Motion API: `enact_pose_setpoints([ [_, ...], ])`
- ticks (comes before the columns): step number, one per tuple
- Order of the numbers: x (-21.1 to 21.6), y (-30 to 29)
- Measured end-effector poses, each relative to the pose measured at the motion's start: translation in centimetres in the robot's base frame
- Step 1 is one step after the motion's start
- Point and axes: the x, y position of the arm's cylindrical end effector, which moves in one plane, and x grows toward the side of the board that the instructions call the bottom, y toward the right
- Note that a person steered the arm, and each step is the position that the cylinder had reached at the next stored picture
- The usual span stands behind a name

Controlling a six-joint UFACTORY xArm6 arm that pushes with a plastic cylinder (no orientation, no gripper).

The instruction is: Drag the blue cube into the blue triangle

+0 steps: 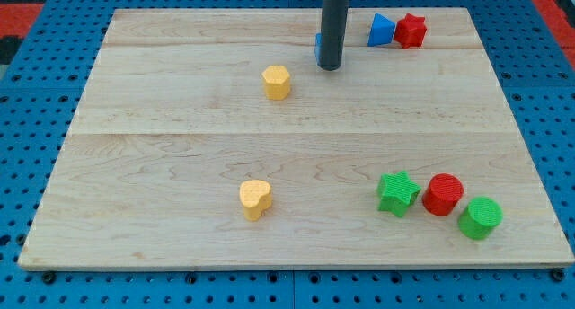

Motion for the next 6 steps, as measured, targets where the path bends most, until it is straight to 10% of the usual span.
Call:
enact_pose_setpoints([
  [3,-3.4,-4.5],
  [4,-4.0,2.1],
  [6,1.4,2.7],
])
